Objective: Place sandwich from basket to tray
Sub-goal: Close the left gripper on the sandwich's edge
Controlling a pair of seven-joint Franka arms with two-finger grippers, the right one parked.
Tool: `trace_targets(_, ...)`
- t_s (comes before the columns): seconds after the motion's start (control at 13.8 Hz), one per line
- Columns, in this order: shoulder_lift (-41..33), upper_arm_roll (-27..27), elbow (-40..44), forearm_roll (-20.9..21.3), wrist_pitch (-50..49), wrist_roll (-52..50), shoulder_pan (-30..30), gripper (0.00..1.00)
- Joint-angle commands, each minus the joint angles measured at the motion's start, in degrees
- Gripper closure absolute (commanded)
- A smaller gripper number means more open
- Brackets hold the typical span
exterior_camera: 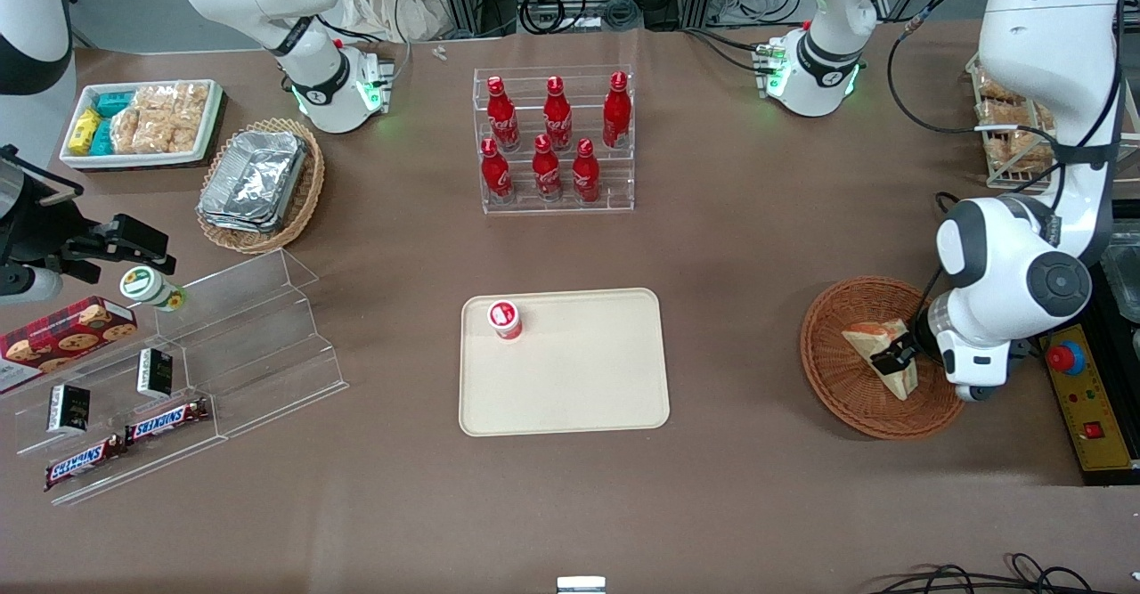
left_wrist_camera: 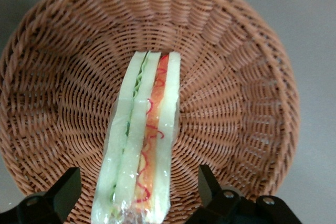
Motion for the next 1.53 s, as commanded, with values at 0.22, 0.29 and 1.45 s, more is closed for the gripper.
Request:
trace_targets(0.22,0.2,0.2,-3.3,0.5,4.1,-1.7,0.1,0.02)
trace_targets(0.29,0.5,0.2,-3.4,0.5,4.6,-1.7,0.1,0.14)
trace_targets(1.45,0.6,-0.8,30.3,0.6,-36.4,13.3,-1.3,1.0)
